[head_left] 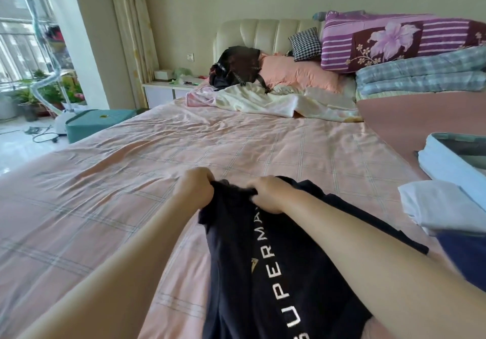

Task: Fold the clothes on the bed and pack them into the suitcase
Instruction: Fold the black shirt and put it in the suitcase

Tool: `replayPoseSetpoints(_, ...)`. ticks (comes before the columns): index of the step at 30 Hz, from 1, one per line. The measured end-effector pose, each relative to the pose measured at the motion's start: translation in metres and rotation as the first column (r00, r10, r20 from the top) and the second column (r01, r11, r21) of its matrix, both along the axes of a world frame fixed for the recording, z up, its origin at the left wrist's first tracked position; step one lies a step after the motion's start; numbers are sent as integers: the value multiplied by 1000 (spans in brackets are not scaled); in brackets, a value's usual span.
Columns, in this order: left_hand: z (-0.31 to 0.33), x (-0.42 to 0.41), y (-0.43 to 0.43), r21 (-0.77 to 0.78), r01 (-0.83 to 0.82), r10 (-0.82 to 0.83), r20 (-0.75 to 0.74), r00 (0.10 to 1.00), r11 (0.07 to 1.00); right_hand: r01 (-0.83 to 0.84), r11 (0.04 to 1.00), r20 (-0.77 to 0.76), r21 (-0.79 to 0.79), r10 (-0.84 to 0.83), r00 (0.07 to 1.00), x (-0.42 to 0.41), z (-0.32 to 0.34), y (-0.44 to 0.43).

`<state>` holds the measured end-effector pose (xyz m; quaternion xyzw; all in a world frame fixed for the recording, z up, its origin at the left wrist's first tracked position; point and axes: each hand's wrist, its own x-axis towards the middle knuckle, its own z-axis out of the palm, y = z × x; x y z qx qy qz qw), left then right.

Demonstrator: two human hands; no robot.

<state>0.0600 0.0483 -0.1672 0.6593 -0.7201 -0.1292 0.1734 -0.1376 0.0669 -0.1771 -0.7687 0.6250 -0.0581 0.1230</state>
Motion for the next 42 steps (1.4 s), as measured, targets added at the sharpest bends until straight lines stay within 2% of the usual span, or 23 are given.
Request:
replayPoseSetpoints(2, 10, -22, -28, 13, -70, 70, -340, 938, 997, 150, 983, 122, -108, -136, 983, -25, 7, -19)
replayPoseSetpoints(4, 19, -51, -55, 17, -77, 70, -636, 769, 997, 285, 926, 190, -246, -242, 951, -53, 17, -36)
replayPoseSetpoints(6, 32, -87, -72, 4, -11, 10, -768, 640, 1000, 405, 833, 235, -378, -337, 912, -82, 28, -49)
replayPoseSetpoints(7, 37, -103, -78, -8, 41, -32, -778, 628, 999, 467, 787, 259, -403, -392, 883, -97, 32, -56)
replayPoseSetpoints(10, 38, -137, -85, 51, 247, -135, -724, 676, 968, 621, 751, 207, -225, -586, 783, -135, 37, -64)
replayPoseSetpoints(12, 22, -143, -87, 109, 326, -221, -535, 816, 939, 653, 757, 126, -35, -645, 754, -148, 30, -57)
replayPoseSetpoints(13, 13, -141, -84, 131, 323, -261, -348, 900, 937, 633, 774, 108, 21, -631, 768, -151, 24, -51)
replayPoseSetpoints(15, -3, -134, -74, 198, 270, -275, -2, 962, 942, 534, 845, 71, 22, -534, 842, -148, 11, -34)
replayPoseSetpoints(16, -9, -128, -67, 255, 210, -245, 113, 963, 944, 454, 891, 42, -31, -452, 891, -143, 6, -25)
replayPoseSetpoints(18, -15, -111, -46, 416, 84, -186, 211, 960, 906, 253, 957, -9, -141, -257, 966, -130, 0, -4)
replayPoseSetpoints(20, -18, -99, -26, 521, 104, -239, 199, 950, 847, 109, 985, -43, -135, -116, 992, -117, -6, 11)
replayPoseSetpoints(23, -22, -86, -9, 397, 324, -379, 65, 923, 859, 74, 996, -20, -39, -75, 997, -105, -13, 27)
replayPoseSetpoints(24, -20, -81, -13, 283, 338, -390, 151, 908, 898, 87, 996, 20, -37, -86, 996, -104, -13, 32)
replayPoseSetpoints(25, -13, -75, -20, 152, 301, -333, 279, 901, 942, 104, 993, 68, -46, -101, 993, -105, -13, 35)
replayPoseSetpoints(27, 3, -59, -41, -81, 108, -60, 450, 891, 991, 124, 991, 110, -47, -118, 987, -109, -11, 42)
replayPoseSetpoints(28, 11, -52, -51, -115, 10, 48, 491, 870, 993, 133, 991, 118, -31, -128, 985, -112, -10, 46)
replayPoseSetpoints(30, 22, -50, -54, -56, -102, 115, 572, 812, 993, 136, 991, 133, -6, -135, 982, -120, -8, 57)
replayPoseSetpoints(32, 23, -70, -38, -27, 14, 3, 541, 841, 1000, 120, 993, 118, 8, -120, 986, -129, -10, 69)
replayPoseSetpoints(34, 15, -101, -12, -50, 359, -319, 354, 879, 932, 107, 993, 104, 41, -111, 988, -138, -10, 81)
replayPoseSetpoints(36, 9, -128, 24, 92, 618, -624, 60, 779, 781, 99, 985, 68, 139, -109, 992, -147, -8, 93)
replayPoseSetpoints(37, 4, -139, 41, 205, 671, -681, -30, 732, 712, 98, 978, 28, 187, -105, 994, -150, -8, 99)
replayPoseSetpoints(39, -10, -152, 62, 287, 714, -748, 16, 664, 639, 104, 972, -8, 213, -105, 994, -155, -9, 110)
replayPoseSetpoints(42, -23, -153, 73, 194, 709, -731, 82, 677, 678, 116, 987, 9, 115, -118, 993, -157, -5, 122)
